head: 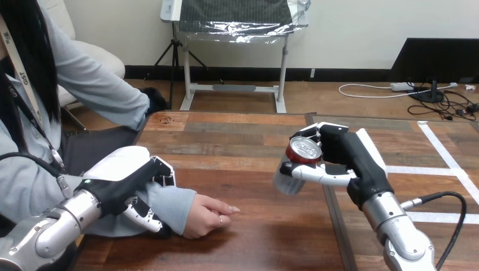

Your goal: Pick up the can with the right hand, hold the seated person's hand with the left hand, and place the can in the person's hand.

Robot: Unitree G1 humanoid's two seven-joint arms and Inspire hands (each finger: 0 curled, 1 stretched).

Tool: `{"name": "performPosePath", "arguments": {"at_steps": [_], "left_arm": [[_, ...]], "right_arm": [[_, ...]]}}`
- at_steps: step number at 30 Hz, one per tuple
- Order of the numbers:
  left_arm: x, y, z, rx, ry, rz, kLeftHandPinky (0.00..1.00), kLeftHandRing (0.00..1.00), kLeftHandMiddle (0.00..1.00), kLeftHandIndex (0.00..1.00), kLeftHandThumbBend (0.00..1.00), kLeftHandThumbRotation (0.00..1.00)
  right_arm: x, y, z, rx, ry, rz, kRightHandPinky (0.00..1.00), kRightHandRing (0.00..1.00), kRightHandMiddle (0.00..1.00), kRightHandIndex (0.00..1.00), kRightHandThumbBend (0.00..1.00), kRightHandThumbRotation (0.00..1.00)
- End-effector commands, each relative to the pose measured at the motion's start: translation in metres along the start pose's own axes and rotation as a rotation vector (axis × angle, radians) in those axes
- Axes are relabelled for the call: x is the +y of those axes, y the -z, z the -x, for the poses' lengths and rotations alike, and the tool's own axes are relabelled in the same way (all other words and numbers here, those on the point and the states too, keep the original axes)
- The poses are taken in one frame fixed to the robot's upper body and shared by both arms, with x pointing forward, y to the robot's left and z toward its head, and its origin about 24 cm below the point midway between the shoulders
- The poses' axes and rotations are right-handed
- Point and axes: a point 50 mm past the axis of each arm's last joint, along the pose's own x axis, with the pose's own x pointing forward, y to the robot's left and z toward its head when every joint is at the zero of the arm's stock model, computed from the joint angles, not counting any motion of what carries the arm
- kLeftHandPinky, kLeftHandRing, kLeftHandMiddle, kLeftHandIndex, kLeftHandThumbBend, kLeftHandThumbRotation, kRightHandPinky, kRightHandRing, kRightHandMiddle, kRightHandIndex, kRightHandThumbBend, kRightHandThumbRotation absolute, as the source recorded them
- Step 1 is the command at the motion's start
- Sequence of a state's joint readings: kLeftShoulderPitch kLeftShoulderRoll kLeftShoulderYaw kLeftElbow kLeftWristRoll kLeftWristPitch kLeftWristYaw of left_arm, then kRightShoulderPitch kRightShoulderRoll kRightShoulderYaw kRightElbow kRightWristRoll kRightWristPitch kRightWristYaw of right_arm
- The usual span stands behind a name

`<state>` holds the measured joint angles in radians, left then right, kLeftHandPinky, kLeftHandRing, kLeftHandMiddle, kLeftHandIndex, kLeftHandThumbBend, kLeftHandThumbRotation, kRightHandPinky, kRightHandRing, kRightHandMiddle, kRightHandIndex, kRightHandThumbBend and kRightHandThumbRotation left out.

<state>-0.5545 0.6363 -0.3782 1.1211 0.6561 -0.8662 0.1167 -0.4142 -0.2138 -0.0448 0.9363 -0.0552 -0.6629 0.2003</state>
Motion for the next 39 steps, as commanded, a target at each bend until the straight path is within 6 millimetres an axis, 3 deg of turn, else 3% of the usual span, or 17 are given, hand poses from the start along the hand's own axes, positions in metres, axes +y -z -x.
{"name": "performPosePath", "arguments": {"at_steps": [1, 39], "left_arm": [[0.035, -0.031, -0.022, -0.185, -0.154, -0.005, 0.24, 0.29, 0.36, 0.39, 0.88, 0.00], [0.059, -0.055, -0.032, -0.292, -0.192, -0.012, 0.22, 0.27, 0.34, 0.37, 0.90, 0.00]], "right_arm": [[0.002, -0.035, -0.027, -0.164, 0.003, 0.013, 0.36, 0.41, 0.48, 0.50, 0.76, 0.00], [0.032, -0.035, -0.023, -0.174, -0.073, -0.003, 0.34, 0.39, 0.46, 0.50, 0.79, 0.00]]}}
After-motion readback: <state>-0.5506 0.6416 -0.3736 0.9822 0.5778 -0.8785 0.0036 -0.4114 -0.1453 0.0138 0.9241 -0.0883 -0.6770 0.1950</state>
